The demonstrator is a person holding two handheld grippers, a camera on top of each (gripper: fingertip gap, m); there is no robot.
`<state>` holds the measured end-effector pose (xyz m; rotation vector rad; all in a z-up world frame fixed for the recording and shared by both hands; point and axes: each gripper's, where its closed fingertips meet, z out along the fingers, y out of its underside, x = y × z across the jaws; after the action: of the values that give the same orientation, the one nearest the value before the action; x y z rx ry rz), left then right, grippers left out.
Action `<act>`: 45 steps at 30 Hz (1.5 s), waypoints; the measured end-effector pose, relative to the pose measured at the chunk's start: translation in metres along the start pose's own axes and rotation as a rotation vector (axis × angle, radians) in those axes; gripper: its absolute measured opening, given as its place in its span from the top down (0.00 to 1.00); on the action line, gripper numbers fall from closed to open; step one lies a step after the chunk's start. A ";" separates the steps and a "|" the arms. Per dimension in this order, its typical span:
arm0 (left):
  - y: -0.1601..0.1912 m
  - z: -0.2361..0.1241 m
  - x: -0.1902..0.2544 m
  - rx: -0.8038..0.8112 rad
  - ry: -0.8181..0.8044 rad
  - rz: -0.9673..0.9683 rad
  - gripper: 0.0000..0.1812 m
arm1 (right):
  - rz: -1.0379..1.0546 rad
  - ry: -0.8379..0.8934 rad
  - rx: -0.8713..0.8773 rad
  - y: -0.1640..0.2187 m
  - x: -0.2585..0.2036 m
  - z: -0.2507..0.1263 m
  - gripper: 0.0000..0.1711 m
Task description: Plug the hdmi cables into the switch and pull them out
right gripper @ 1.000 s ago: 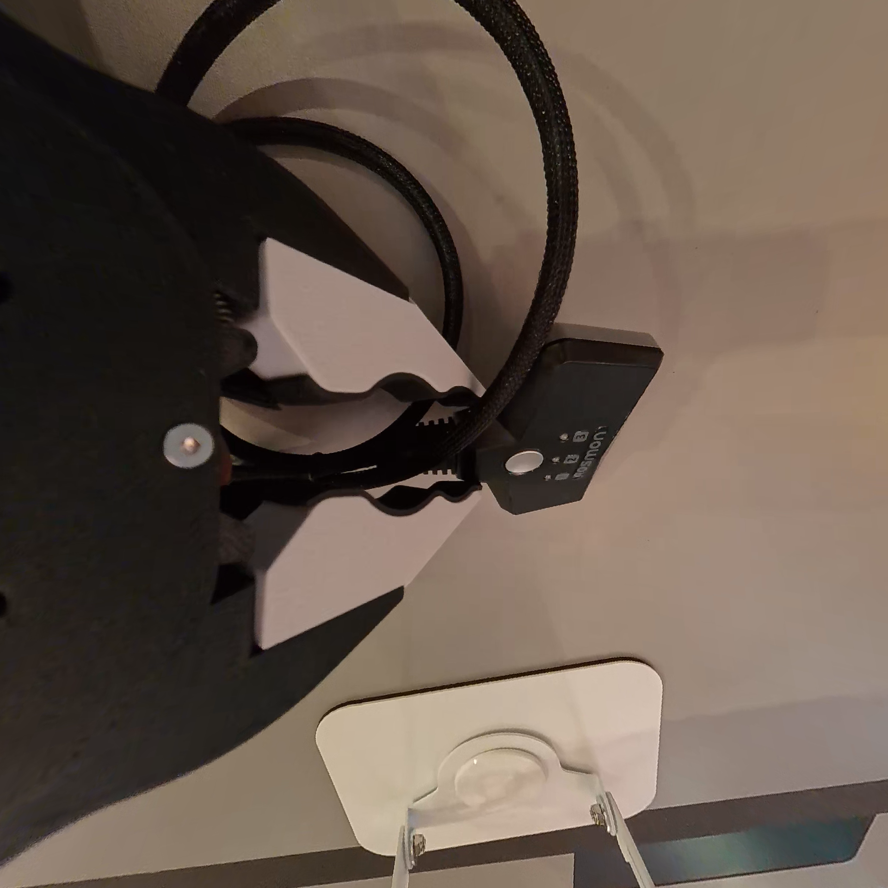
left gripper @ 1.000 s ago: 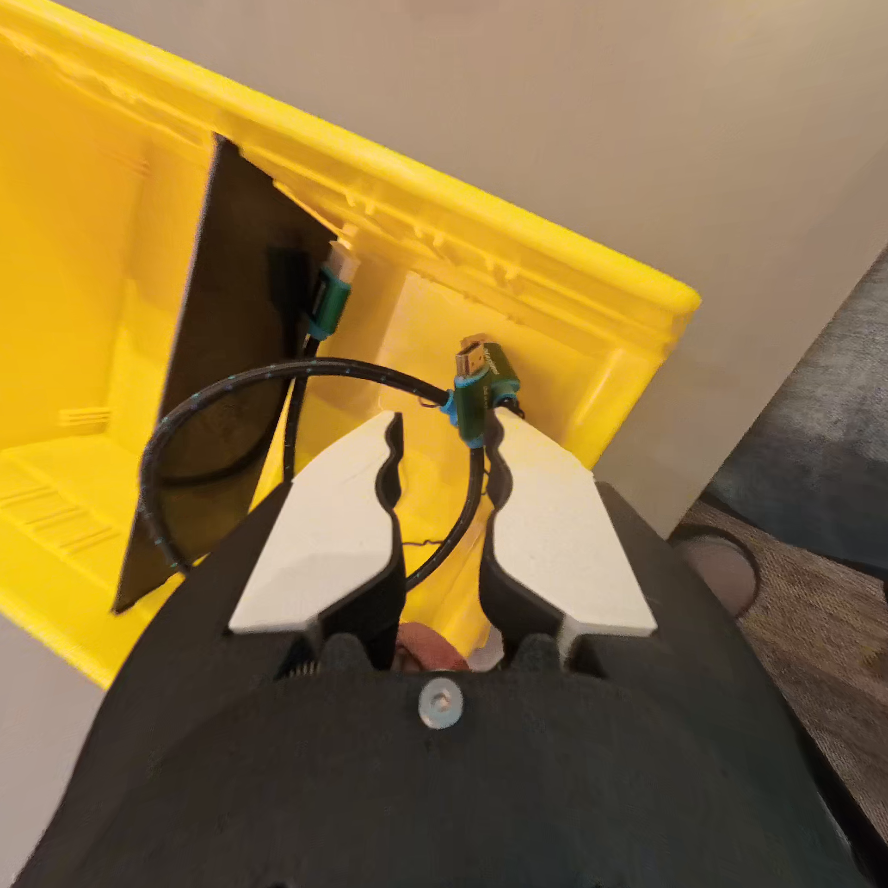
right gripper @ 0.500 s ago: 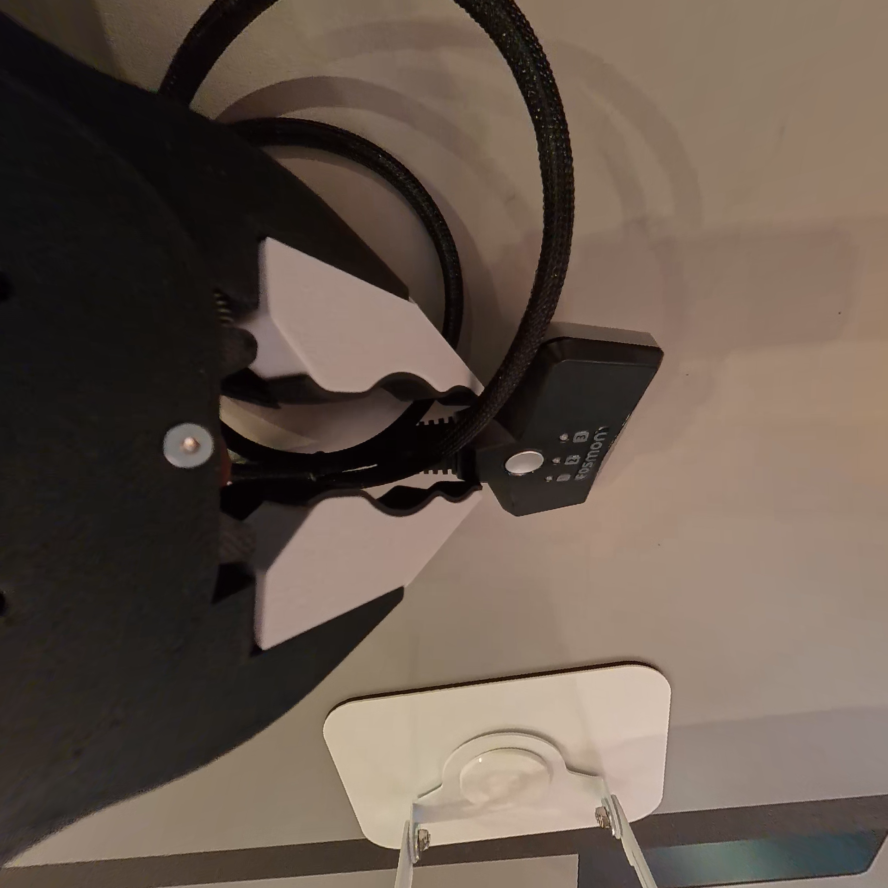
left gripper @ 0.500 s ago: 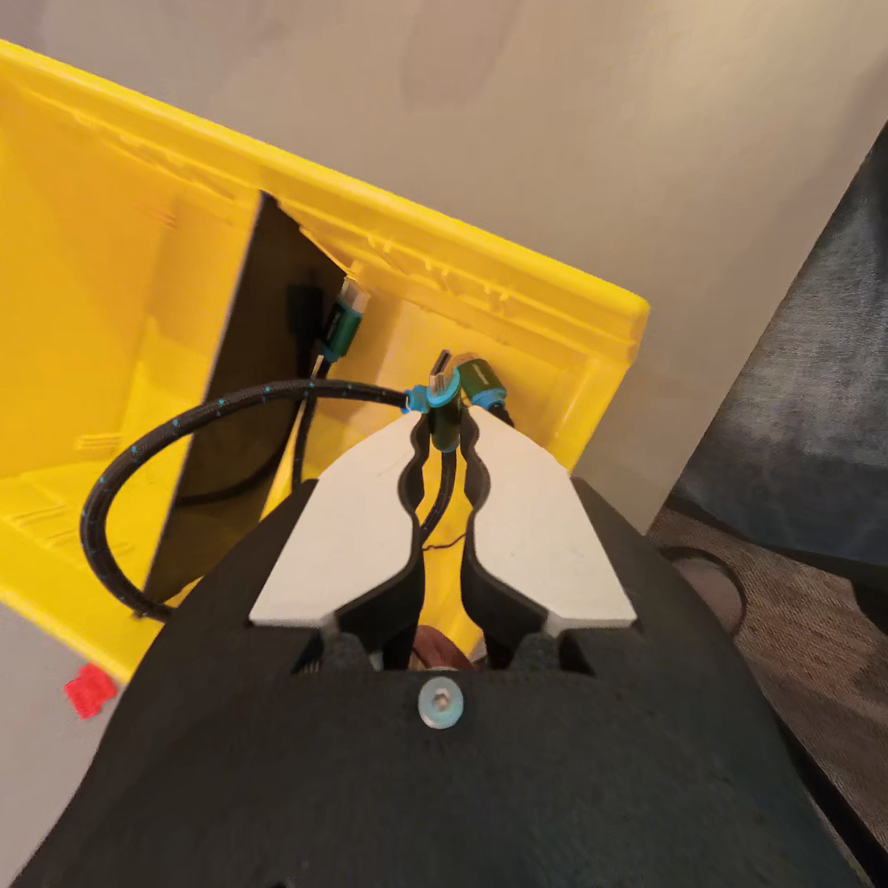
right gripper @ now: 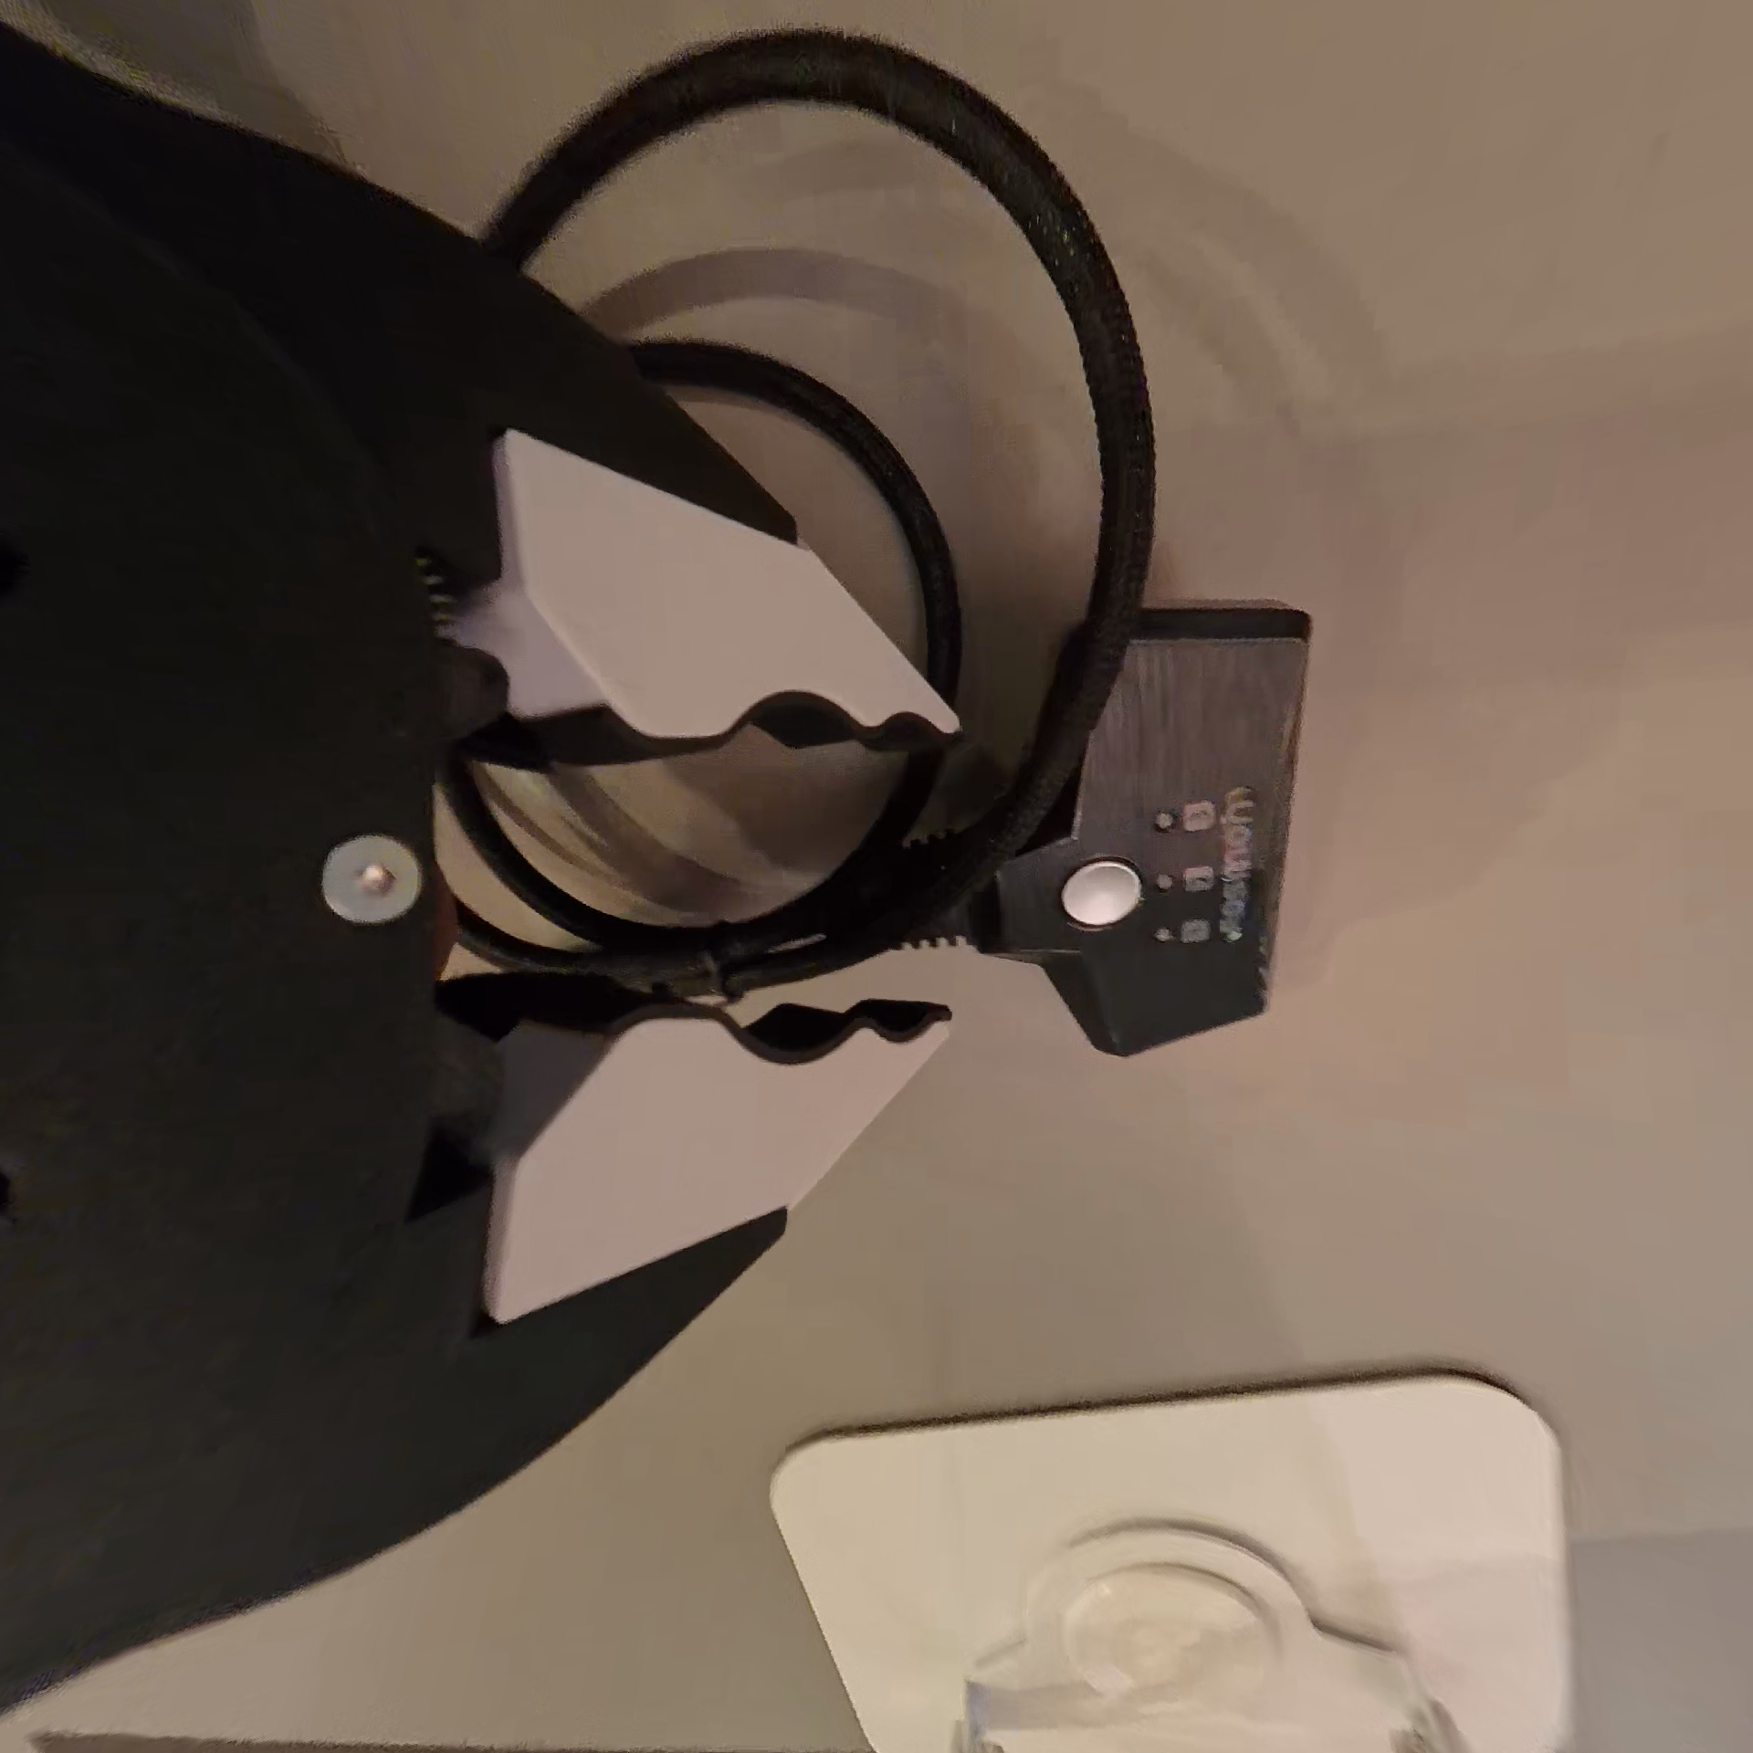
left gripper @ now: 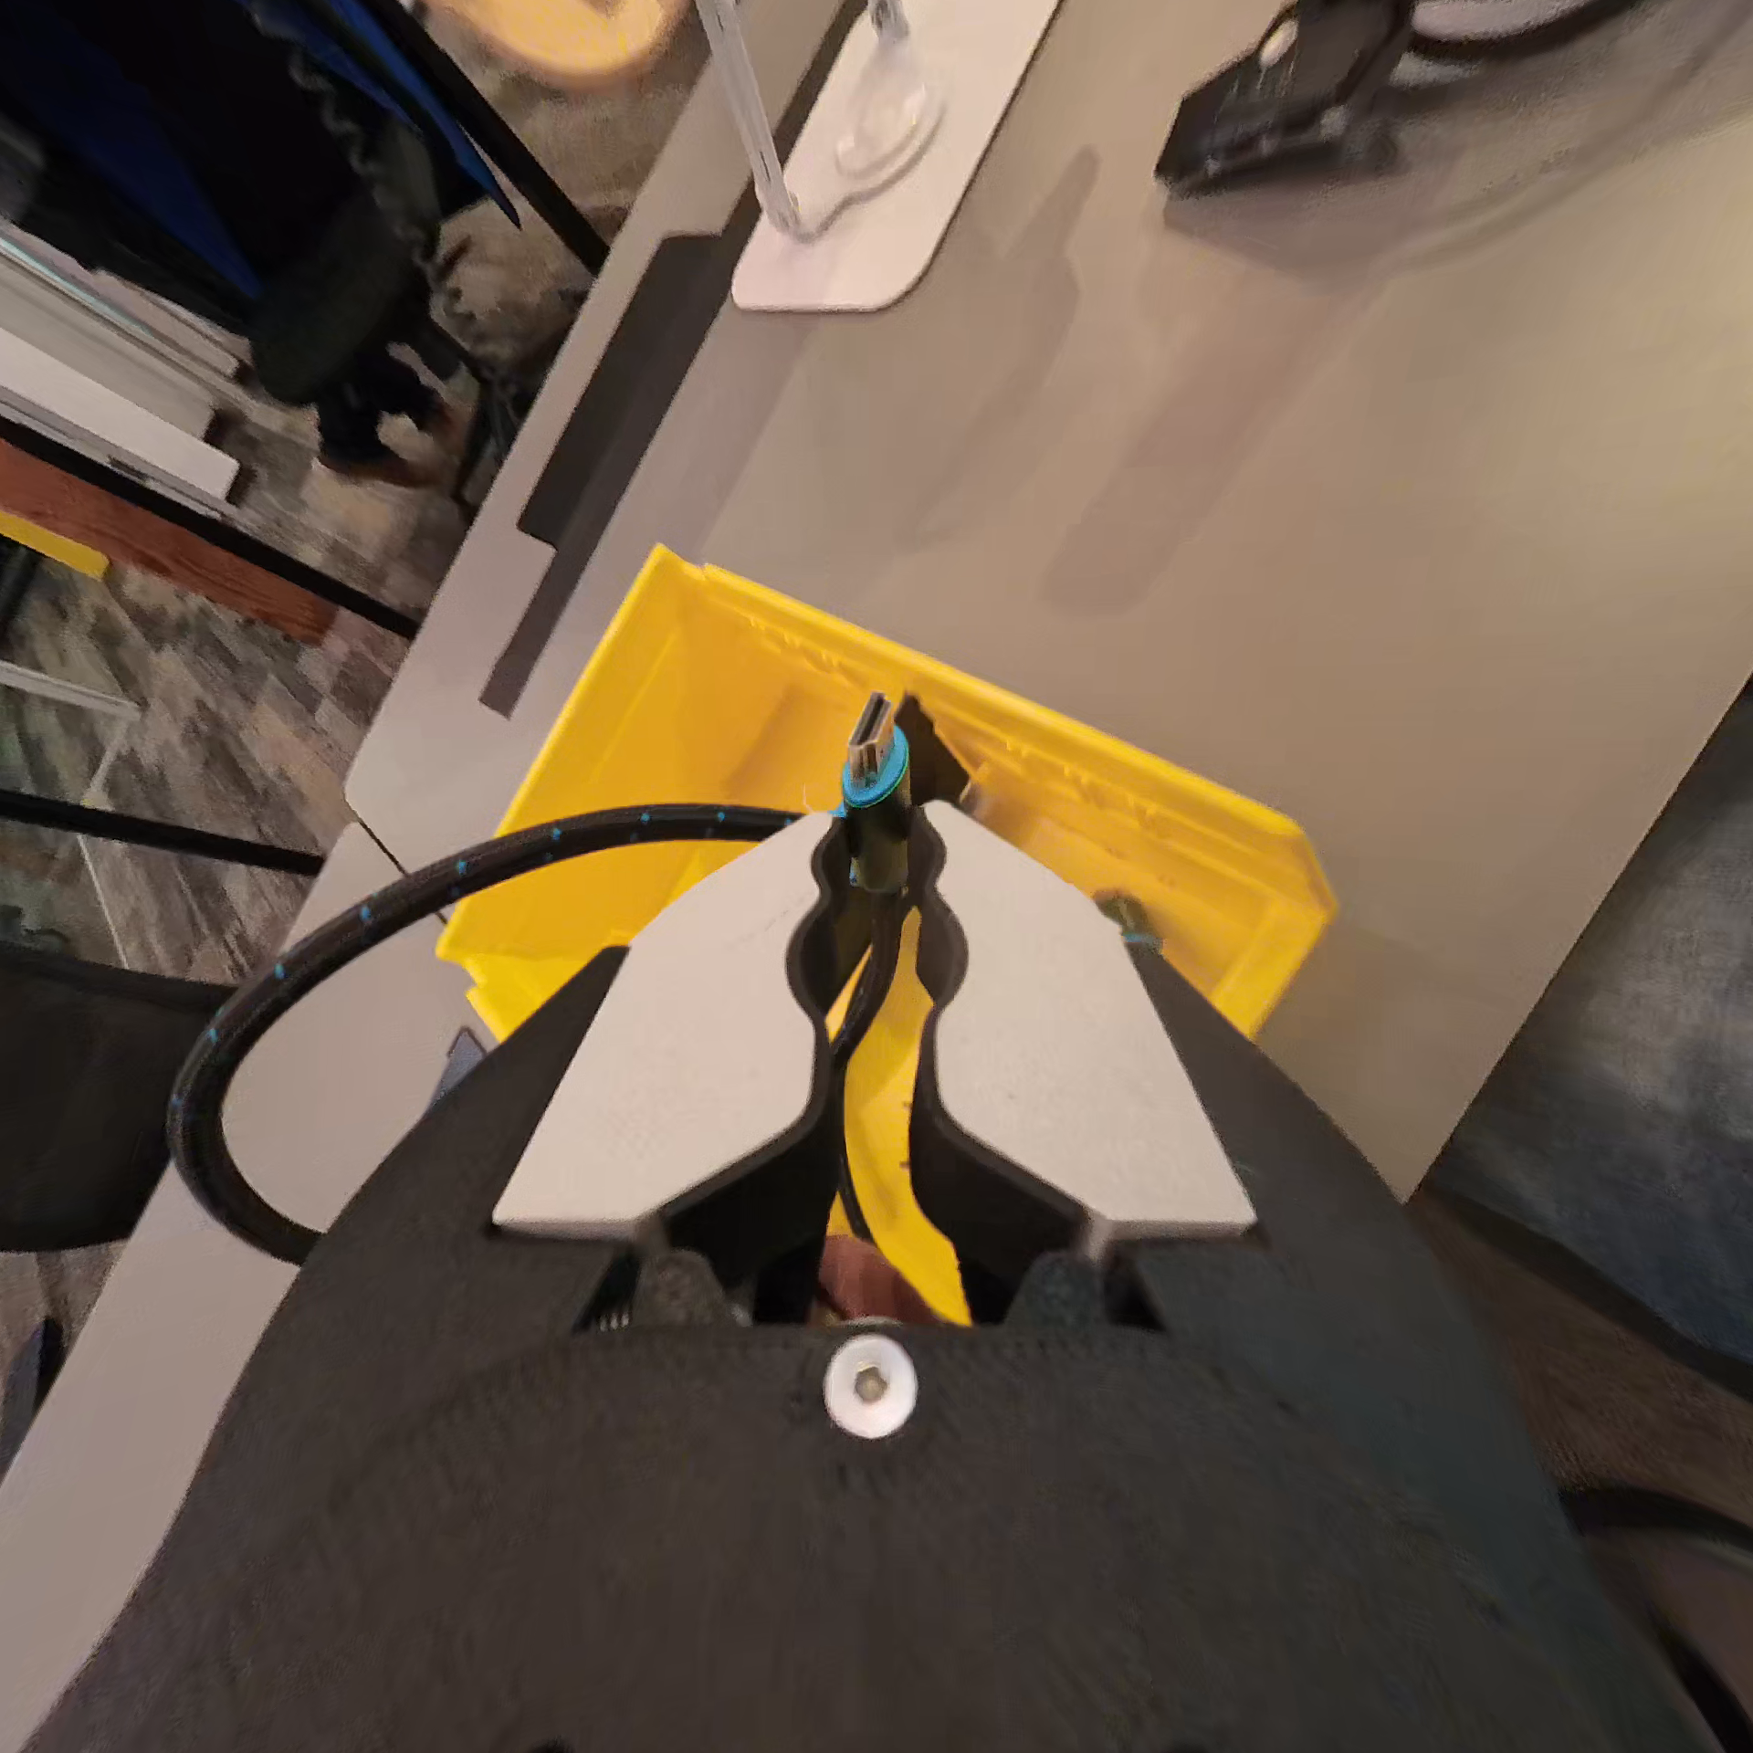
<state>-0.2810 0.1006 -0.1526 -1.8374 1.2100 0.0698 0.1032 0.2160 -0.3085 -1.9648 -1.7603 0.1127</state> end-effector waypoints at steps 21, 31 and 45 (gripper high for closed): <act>-0.189 0.009 0.131 0.499 0.884 0.056 0.94 | -0.923 0.445 0.632 -0.250 -0.076 -0.154 0.70; -0.196 0.010 0.168 0.481 0.912 0.175 0.94 | -0.685 0.265 0.599 -0.238 -0.061 -0.134 0.96; -0.097 0.123 0.229 -0.157 0.424 0.787 0.94 | 0.247 -0.294 1.224 -0.223 0.017 -0.267 0.97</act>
<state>-0.0397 0.0368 -0.2732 -1.4310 2.2274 0.2258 0.0047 0.1607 0.0205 -1.2120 -1.0676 1.2703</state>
